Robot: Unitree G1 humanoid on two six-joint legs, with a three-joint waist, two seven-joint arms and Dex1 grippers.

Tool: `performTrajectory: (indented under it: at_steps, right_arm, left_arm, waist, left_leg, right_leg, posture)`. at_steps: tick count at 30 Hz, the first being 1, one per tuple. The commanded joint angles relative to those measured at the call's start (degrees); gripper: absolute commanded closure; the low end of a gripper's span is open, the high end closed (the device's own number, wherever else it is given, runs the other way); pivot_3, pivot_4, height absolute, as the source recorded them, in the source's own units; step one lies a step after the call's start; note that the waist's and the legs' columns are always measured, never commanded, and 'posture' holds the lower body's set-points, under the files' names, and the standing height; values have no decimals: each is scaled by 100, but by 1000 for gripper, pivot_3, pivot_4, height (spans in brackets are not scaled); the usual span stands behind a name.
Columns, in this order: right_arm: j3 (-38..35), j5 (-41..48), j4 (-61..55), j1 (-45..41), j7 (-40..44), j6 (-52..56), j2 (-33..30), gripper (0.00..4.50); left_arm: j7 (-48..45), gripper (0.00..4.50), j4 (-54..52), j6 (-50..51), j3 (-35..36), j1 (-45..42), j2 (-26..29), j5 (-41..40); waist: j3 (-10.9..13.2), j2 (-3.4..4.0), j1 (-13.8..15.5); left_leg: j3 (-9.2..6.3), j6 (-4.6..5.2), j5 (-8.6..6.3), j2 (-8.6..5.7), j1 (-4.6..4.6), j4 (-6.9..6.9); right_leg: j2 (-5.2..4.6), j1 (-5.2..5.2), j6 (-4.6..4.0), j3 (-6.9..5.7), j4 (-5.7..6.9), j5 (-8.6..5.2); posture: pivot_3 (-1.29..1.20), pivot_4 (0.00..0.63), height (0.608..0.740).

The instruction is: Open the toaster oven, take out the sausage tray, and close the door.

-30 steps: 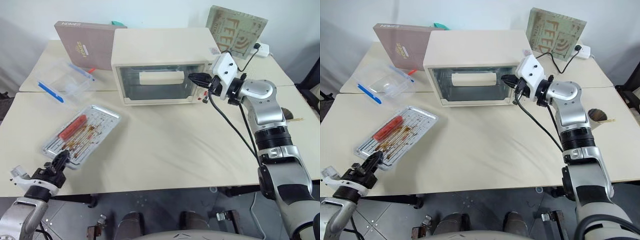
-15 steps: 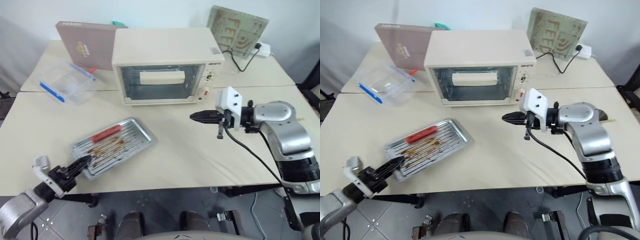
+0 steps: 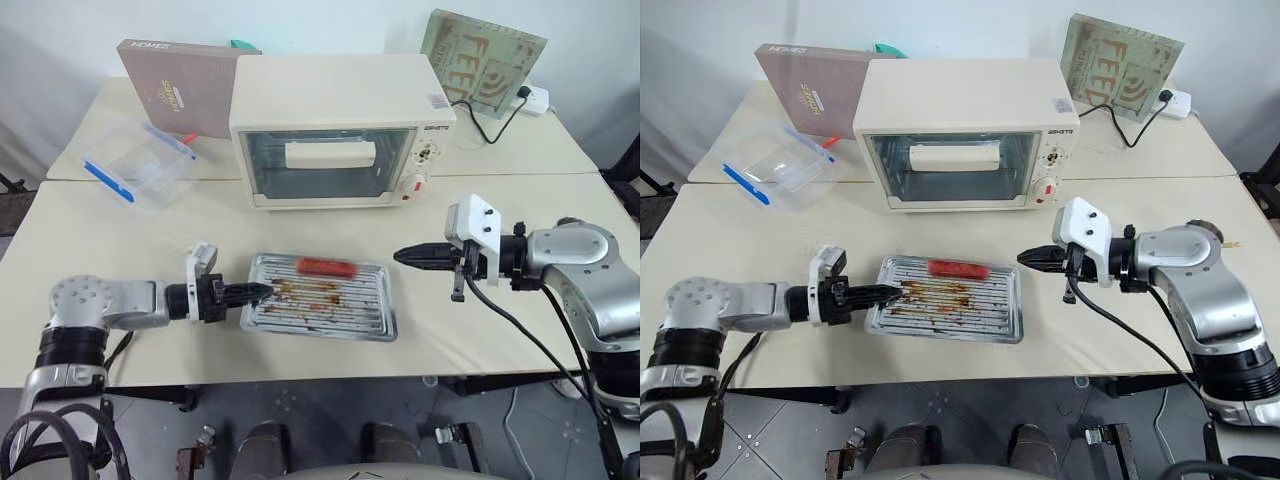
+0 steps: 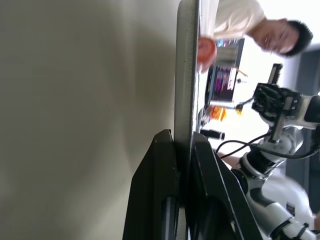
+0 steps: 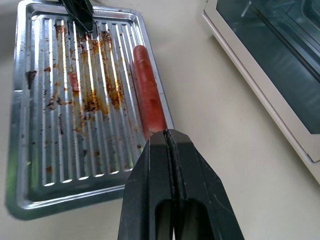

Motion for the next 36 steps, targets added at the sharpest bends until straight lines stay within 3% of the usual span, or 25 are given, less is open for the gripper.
performTrajectory:
  at_steps: [1, 8, 18, 23, 32, 35, 36]
  right_arm:
    - [-351, 152, -369, 114, -141, 134, -205, 4460]
    - [-427, 178, -464, 236, -287, 188, -301, 4460]
    - [-396, 128, -370, 231, -287, 85, -375, 4500]
    - [-406, 124, -328, 271, -220, 45, -496, 4500]
    - [-465, -7, 232, 778, 70, -508, -819, 4500]
    - [-493, 20, 456, 964, 334, -851, -870, 3885]
    - [-581, 86, 624, 1107, 497, -1094, -842, 3484]
  left_arm:
    - [-812, 4500, 239, -72, -118, -236, -179, 727]
    - [-1924, 4500, 430, -328, -423, -436, -388, 2052]
    - [-2797, 1379, 793, -518, -583, -765, -594, 3351]
    - [-3067, 15, 644, -523, -568, -853, -350, 3679]
    - [-3946, 15, -419, -1023, -1006, -512, 901, 4200]
    - [-4255, 0, -855, -1514, -963, -278, 1106, 4338]
    - [-4338, 0, -1035, -2100, -612, -66, 1081, 4351]
  waist:
    - [0, 0, 45]
    - [-7, 11, 90]
    - [-10, 17, 120]
    - [-10, 17, 111]
    - [-8, 15, -121]
    - [-6, 12, -105]
    - [-5, 11, -101]
  left_leg:
    - [0, 0, 0, 0, 0, 2]
    - [-3, 5, 2, -1, 7, 14]
    - [-3, 9, 5, -3, 7, 18]
    - [-4, 10, 5, -3, 10, 21]
    - [7, 9, 5, 1, 11, -7]
    - [10, 9, 5, 1, 10, -7]
    - [10, 9, 5, 1, 9, -6]
  right_leg:
    - [0, 0, 0, 0, 0, 0]
    - [-3, 15, 5, 0, 4, 3]
    - [-5, 16, 5, -1, 10, 3]
    - [-5, 17, 5, 0, 16, 3]
    - [-3, 5, 5, 3, 4, 3]
    - [-4, 3, 5, 5, 1, 3]
    - [-4, 3, 5, 5, 0, 3]
  posture:
    - [0, 150, 740]
    - [0, 150, 740]
    - [0, 150, 740]
    - [0, 150, 740]
    - [0, 150, 740]
    - [0, 150, 740]
    - [0, 150, 740]
